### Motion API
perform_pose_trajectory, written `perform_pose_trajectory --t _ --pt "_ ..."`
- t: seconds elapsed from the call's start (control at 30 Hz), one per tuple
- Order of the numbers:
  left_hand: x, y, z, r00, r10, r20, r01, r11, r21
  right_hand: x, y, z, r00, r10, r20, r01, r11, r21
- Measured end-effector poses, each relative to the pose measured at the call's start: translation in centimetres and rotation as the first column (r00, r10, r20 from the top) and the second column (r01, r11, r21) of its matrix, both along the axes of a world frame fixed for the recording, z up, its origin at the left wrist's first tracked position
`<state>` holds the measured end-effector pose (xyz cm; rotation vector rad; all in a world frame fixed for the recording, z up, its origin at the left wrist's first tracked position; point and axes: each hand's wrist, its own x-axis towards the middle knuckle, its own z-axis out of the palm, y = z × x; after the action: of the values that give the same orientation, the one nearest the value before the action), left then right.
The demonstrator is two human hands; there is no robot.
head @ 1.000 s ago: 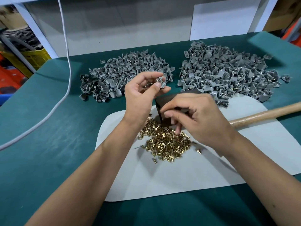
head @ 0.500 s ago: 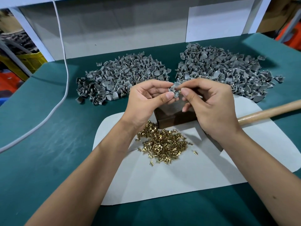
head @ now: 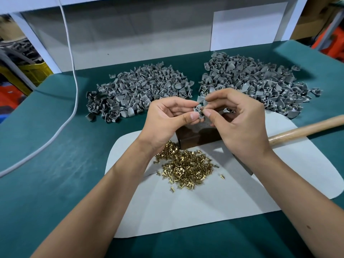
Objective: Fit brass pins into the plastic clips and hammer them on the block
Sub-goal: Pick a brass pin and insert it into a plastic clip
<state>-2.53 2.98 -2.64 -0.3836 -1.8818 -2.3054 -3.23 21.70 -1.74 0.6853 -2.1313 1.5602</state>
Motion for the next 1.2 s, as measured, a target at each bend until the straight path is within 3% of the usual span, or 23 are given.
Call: perform_pose_trajectory --t 0.23,0.5,0.9,1.03,1.2 --pt "0.18 0.11 0.37 1.0 0.004 -0.008 -0.004 0.999 -0.037 0.12 -0.12 0.05 0.994 0.07 -0.085 -0.059 0.989 0.133" --pt "0.08 0.6 0.17 0.999 0.033 -0.02 -0.035 0.997 -0.072 0.1 -0.07 0.09 0.976 -0.002 -0.216 0.056 0.968 0.243" --pt "-0.05 0.19 0.0 0.998 0.014 0.059 -0.016 1.0 0.026 0.06 0.4 0.45 0.972 -0.027 -0.232 0.08 0.972 0.22" --pt "0.13 0.17 0.23 0.997 -0.021 0.076 0.018 0.999 0.034 0.05 0.46 0.65 0.949 -0.035 -0.312 0.118 0.96 0.253" --pt "0.24 0.28 0.53 0.996 0.005 0.092 -0.006 1.0 0.015 -0.22 0.45 0.58 0.952 -0.021 -0.304 0.112 0.951 0.287"
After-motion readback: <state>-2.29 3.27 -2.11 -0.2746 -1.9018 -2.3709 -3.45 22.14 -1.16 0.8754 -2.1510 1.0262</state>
